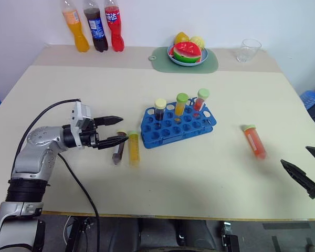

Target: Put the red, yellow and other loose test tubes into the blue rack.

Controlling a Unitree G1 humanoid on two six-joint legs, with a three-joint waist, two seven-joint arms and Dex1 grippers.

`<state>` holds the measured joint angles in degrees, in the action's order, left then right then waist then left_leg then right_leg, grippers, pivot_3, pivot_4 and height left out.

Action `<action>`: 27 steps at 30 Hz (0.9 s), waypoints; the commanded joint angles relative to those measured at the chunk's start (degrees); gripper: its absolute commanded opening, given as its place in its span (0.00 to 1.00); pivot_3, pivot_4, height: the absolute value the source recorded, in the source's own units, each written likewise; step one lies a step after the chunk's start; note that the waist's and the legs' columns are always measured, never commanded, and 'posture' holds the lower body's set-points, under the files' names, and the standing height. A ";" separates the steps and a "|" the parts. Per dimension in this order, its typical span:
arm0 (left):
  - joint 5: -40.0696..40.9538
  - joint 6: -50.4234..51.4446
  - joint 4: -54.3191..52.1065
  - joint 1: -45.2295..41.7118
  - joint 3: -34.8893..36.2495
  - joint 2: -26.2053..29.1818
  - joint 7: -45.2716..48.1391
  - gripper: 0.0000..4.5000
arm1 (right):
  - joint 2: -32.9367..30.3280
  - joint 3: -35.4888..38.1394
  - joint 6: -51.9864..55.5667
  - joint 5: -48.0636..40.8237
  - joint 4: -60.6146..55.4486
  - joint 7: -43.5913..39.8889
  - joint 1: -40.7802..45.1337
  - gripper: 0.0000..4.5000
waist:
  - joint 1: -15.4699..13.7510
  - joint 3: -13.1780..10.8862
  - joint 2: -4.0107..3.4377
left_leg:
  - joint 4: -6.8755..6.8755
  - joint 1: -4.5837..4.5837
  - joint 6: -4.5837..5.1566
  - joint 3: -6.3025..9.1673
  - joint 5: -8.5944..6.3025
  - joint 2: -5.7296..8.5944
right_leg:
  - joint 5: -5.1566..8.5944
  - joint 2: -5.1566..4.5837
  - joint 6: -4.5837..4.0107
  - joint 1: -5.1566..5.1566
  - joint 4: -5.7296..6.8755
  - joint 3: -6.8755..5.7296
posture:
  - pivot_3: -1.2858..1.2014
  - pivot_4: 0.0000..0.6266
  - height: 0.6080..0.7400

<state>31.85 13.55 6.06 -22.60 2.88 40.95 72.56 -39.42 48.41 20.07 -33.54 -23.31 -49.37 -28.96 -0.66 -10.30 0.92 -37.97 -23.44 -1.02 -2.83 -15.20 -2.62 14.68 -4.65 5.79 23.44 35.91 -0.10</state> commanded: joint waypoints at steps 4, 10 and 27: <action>-1.10 0.16 -2.11 -0.01 1.06 0.72 0.20 0.85 | 0.65 1.21 -0.76 -0.95 -1.92 0.84 0.03 0.97 | 0.01 0.00 0.00 | 0.00 0.00 0.00 0.00 0.00 0.00 | 0.00 0.00 0.00 0.00 0.00 0.00 | 0.52 0.24 1.00; -3.92 -4.62 -3.52 1.79 0.47 2.84 3.98 0.85 | 0.40 -0.90 -0.28 -0.75 -1.90 1.89 1.62 0.97 | 0.14 0.00 0.00 | 0.00 0.00 0.00 0.00 0.00 -0.02 | 0.00 0.01 0.00 0.01 0.00 0.00 | 0.52 0.24 1.00; -2.37 -2.08 -9.14 -0.64 -0.69 0.17 3.55 0.85 | -7.61 -16.12 11.17 5.02 8.89 10.19 21.07 0.97 | 0.05 0.00 0.00 | -0.03 -0.01 0.01 -0.03 0.01 0.00 | -0.01 0.00 -0.01 0.02 0.04 0.01 | 0.52 0.24 1.00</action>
<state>28.67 11.88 -1.13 -22.15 2.45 41.33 75.99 -45.32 33.24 28.59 -29.42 -14.98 -40.65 -9.55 -0.60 -10.30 0.92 -38.00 -23.44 -1.01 -2.84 -15.19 -2.62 14.67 -4.64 5.78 23.45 35.95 -0.09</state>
